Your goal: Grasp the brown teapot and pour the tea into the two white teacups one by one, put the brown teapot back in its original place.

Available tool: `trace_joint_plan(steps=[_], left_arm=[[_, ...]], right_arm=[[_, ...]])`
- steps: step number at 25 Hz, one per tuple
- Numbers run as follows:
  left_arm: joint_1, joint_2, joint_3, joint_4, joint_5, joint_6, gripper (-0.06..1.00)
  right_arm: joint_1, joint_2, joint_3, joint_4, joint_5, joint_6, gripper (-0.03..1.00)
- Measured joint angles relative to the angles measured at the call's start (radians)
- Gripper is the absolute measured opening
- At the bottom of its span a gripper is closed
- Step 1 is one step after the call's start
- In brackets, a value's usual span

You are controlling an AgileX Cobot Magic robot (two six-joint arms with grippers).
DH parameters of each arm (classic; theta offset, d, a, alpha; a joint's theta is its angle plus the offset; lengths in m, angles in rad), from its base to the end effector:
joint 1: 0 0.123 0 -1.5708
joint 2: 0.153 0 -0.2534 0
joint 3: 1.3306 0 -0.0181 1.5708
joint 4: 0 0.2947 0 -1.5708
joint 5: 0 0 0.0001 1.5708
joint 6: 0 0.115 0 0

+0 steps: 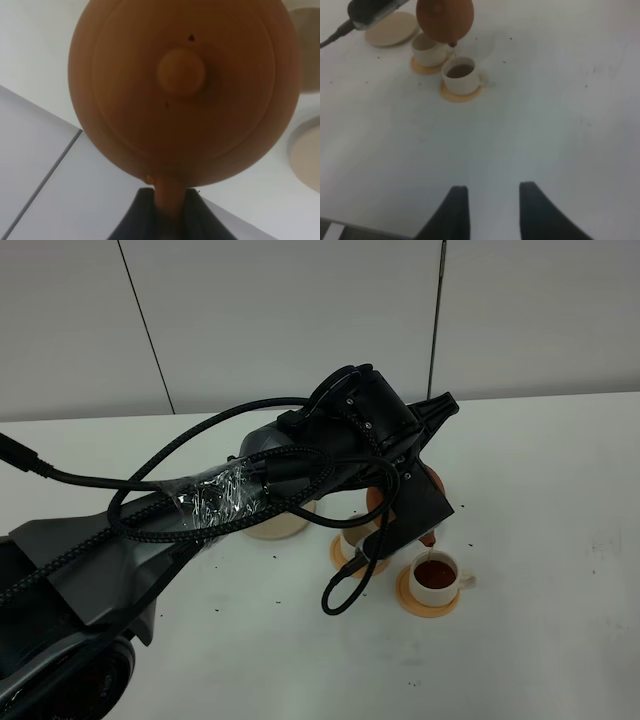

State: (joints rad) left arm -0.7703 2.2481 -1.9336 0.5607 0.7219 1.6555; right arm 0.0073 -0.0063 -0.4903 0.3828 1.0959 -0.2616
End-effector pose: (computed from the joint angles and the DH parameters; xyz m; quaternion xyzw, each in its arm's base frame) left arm 0.4213 -0.3524 0.1630 0.9066 0.1877 0.3406 0.1638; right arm 0.0811 0.0388 0.2873 -0.1238 0.8383 0.1256 0.5158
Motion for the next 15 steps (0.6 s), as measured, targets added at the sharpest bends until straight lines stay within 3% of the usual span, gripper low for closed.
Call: trace_joint_plan(steps=[15], left_arm=[[0.000, 0.000, 0.000, -0.056, 0.013, -0.032, 0.17]], right_arm=[[0.000, 0.000, 0.000, 0.000, 0.000, 0.000, 0.24]])
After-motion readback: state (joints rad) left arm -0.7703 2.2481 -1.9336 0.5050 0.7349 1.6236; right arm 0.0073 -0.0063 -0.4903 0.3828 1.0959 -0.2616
